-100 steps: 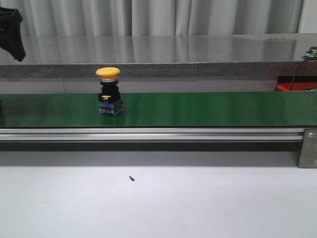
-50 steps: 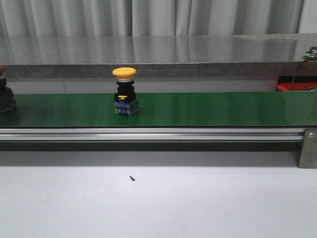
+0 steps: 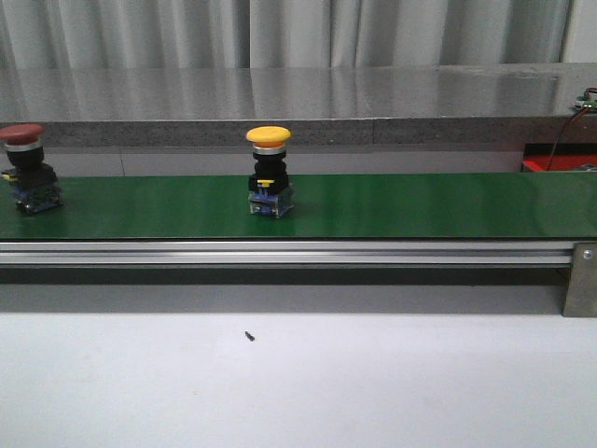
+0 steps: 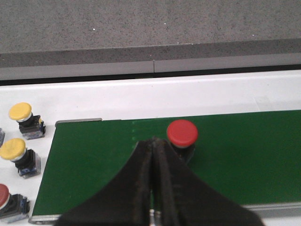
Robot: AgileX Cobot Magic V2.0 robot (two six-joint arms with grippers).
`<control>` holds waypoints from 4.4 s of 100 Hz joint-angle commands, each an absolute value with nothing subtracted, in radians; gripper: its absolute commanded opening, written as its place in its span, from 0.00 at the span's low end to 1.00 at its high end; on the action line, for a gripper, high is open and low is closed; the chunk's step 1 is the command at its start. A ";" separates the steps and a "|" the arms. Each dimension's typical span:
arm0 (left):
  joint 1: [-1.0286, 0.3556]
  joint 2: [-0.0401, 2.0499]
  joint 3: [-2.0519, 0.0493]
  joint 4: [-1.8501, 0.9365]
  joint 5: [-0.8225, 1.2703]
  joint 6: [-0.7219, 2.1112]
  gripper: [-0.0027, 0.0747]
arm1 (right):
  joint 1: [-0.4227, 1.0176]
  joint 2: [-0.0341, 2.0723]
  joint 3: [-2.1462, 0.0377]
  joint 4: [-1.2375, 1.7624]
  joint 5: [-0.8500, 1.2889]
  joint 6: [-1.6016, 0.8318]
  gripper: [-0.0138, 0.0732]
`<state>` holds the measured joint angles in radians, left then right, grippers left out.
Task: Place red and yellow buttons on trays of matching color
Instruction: 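Reach the right gripper down toward the yellow button on the belt, then grasp the yellow button off the conveyor with the right gripper, then lower the yellow button into the yellow tray and open the right gripper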
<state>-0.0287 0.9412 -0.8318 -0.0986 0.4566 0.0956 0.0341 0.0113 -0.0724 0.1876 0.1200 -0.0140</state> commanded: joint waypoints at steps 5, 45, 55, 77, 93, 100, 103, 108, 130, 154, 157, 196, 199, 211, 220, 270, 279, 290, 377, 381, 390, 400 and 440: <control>-0.034 0.805 -0.744 -0.102 0.367 0.096 0.01 | 0.035 0.151 -0.225 0.199 0.213 -0.017 0.08; -0.034 0.595 -0.591 -0.102 0.371 0.096 0.01 | 0.035 0.761 -0.762 0.198 0.714 -0.018 0.08; -0.034 0.593 -0.591 -0.102 0.379 0.096 0.01 | 0.035 0.867 -0.819 0.198 0.735 -0.018 0.08; -0.034 0.593 -0.591 -0.102 0.390 0.096 0.01 | 0.035 1.048 -0.825 0.233 0.778 -0.042 0.21; -0.034 0.593 -0.591 -0.102 0.393 0.096 0.01 | 0.035 1.076 -0.825 0.302 0.780 -0.095 0.67; -0.034 0.593 -0.591 -0.102 0.393 0.096 0.01 | 0.035 1.076 -0.831 0.323 0.778 -0.121 0.80; -0.034 0.593 -0.591 -0.102 0.393 0.096 0.01 | 0.035 1.076 -0.835 0.340 0.778 -0.141 0.84; -0.034 0.593 -0.591 -0.102 0.393 0.096 0.01 | 0.035 1.076 -0.845 0.366 0.777 -0.176 0.85; -0.034 0.593 -0.591 -0.102 0.393 0.096 0.01 | 0.051 1.145 -0.978 0.393 0.844 -0.264 0.85; -0.034 0.593 -0.591 -0.102 0.393 0.096 0.01 | 0.182 1.324 -1.136 0.345 0.858 -0.291 0.85; -0.034 0.593 -0.591 -0.102 0.393 0.096 0.01 | 0.197 1.348 -1.159 0.331 0.860 -0.291 0.85; -0.034 0.593 -0.591 -0.102 0.393 0.096 0.01 | 0.281 1.607 -1.381 0.316 0.876 -0.291 0.85; -0.034 0.593 -0.591 -0.102 0.393 0.096 0.01 | 0.283 1.618 -1.395 0.316 0.876 -0.291 0.85; -0.034 0.593 -0.591 -0.102 0.393 0.096 0.01 | 0.284 1.665 -1.439 0.316 0.874 -0.291 0.85; -0.034 0.593 -0.591 -0.102 0.393 0.096 0.01 | 0.284 1.691 -1.459 0.315 0.862 -0.291 0.85; -0.034 0.593 -0.591 -0.102 0.393 0.096 0.01 | 0.284 1.768 -1.465 0.276 0.824 -0.291 0.52; -0.034 0.593 -0.591 -0.102 0.394 0.096 0.01 | 0.284 1.768 -1.465 0.276 0.829 -0.290 0.46; -0.034 0.593 -0.591 -0.102 0.395 0.096 0.01 | 0.281 1.767 -1.465 0.275 0.847 -0.287 0.45; -0.034 0.593 -0.591 -0.102 0.406 0.096 0.01 | -0.400 1.377 -1.117 0.250 0.886 -0.257 0.45; -0.034 0.593 -0.591 -0.102 0.406 0.096 0.01 | -0.428 1.380 -1.103 0.250 0.847 -0.257 0.45; -0.034 0.593 -0.591 -0.102 0.406 0.096 0.01 | -0.459 1.405 -1.094 0.250 0.816 -0.257 0.45; -0.034 0.593 -0.591 -0.102 0.406 0.096 0.01 | -0.459 1.453 -1.094 0.250 0.797 -0.257 0.45; -0.034 0.593 -0.591 -0.102 0.407 0.096 0.01 | -0.435 1.637 -1.092 0.316 0.747 -0.259 0.45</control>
